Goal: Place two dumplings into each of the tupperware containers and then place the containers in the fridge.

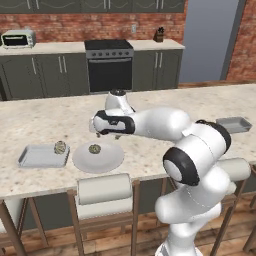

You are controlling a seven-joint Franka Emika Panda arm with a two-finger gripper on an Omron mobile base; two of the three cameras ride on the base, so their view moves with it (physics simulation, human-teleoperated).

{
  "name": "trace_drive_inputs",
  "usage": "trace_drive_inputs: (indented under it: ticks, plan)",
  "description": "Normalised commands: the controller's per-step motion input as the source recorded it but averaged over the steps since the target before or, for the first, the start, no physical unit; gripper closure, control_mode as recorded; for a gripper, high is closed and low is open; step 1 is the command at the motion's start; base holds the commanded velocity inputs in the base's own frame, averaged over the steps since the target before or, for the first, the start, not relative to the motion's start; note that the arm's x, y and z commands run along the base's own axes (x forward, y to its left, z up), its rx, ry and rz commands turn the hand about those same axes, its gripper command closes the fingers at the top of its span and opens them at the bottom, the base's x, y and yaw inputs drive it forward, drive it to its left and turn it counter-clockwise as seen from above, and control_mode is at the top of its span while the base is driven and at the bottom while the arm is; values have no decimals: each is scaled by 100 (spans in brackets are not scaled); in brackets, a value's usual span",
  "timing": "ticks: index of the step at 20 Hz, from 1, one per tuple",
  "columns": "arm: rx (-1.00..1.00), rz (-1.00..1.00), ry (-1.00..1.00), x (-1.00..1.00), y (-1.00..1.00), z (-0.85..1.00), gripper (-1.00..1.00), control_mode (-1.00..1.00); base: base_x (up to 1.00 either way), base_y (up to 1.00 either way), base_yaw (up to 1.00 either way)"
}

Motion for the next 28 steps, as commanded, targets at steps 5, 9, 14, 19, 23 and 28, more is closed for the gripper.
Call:
trace_drive_inputs:
  ticks: [5, 9, 14, 19, 23, 28]
  plan:
    - [-12, 13, 0, 29, 68, -20, -100, -100, 0, 0, 0]
    - [0, 11, 3, 41, 7, -68, -100, -100, 0, 0, 0]
    - [0, 7, 2, 39, 1, -47, -100, -100, 0, 0, 0]
    - [0, 2, 0, 15, 0, -44, -100, -100, 0, 0, 0]
    - [0, 1, 0, 0, 0, -51, -100, -100, 0, 0, 0]
    - [1, 4, 0, 24, 0, -42, -100, -100, 0, 0, 0]
